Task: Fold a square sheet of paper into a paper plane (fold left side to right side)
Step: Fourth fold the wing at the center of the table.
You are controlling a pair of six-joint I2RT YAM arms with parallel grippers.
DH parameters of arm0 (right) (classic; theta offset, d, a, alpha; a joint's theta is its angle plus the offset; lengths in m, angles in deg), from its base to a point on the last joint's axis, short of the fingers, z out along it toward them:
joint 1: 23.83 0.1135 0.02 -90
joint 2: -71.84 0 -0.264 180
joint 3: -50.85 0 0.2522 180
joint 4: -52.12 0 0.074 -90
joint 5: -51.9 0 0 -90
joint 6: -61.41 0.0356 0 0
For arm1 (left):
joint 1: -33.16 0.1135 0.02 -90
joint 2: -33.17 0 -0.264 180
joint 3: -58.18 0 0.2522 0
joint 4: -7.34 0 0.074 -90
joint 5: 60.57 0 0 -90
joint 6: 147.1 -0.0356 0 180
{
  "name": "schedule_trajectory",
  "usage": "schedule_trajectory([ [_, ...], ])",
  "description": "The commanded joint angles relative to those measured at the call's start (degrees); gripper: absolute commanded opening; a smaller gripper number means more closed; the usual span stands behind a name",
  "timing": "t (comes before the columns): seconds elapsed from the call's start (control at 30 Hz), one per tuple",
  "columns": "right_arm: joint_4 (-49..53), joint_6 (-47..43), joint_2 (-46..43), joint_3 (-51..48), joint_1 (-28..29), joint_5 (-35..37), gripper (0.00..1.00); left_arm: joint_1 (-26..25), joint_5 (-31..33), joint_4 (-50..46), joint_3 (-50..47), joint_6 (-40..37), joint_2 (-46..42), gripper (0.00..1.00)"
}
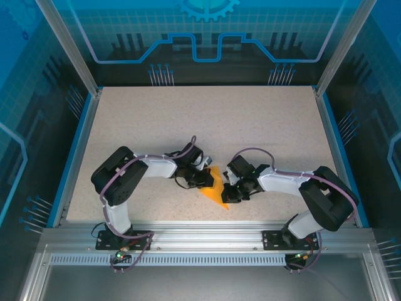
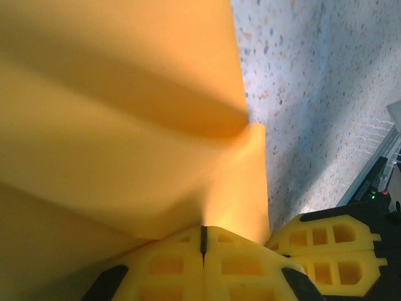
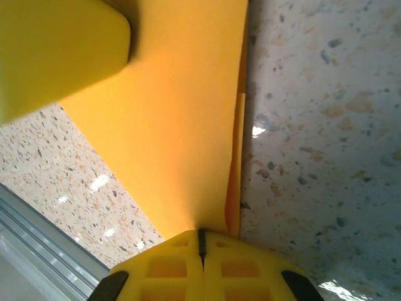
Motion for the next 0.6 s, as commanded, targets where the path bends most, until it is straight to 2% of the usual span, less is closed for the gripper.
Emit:
schedule_trajectory([
  [0.0,10.4,-0.9,2.5,-2.5,0.5,7.1,0.00,3.2,6.4,-3.4,0.7,-3.9,2.3,0.04],
  [0.57,10.8,-0.7,2.5,-2.8,0.8,6.8,0.00,9.2,6.4,-5.1,5.5,-7.2,5.4,0.04],
])
